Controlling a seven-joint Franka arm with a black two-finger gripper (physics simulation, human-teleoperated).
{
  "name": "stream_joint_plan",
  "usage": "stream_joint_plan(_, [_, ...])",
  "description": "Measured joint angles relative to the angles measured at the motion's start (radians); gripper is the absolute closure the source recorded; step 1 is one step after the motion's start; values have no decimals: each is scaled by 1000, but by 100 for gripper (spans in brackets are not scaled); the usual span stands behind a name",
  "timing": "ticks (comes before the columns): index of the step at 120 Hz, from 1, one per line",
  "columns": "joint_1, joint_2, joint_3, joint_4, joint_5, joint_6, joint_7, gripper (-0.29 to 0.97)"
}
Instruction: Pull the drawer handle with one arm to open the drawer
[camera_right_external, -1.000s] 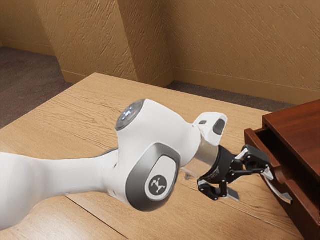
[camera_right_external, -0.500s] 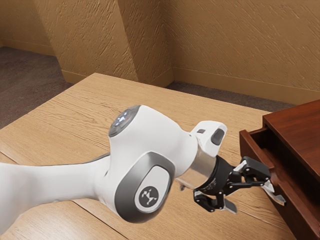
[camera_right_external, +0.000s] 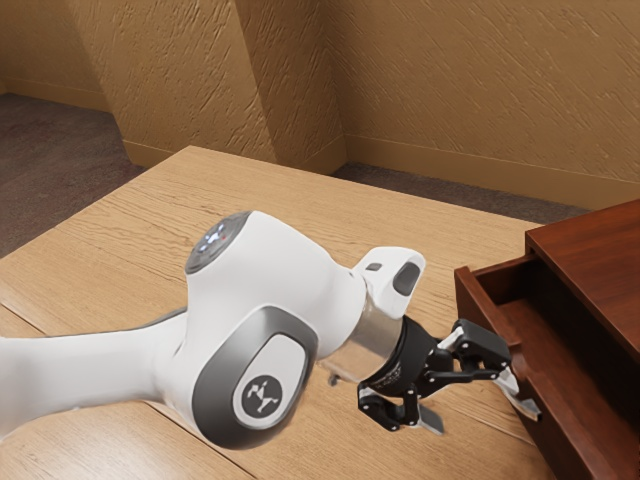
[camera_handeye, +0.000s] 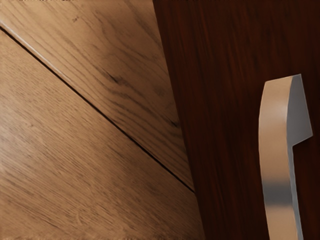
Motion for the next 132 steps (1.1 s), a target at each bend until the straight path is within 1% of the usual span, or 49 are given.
stream_joint_plan(39, [4,-43,25,-22,2,-57,-8,0])
stream_joint_plan(132, [13,-176,50,-135,3,-104,-20,0])
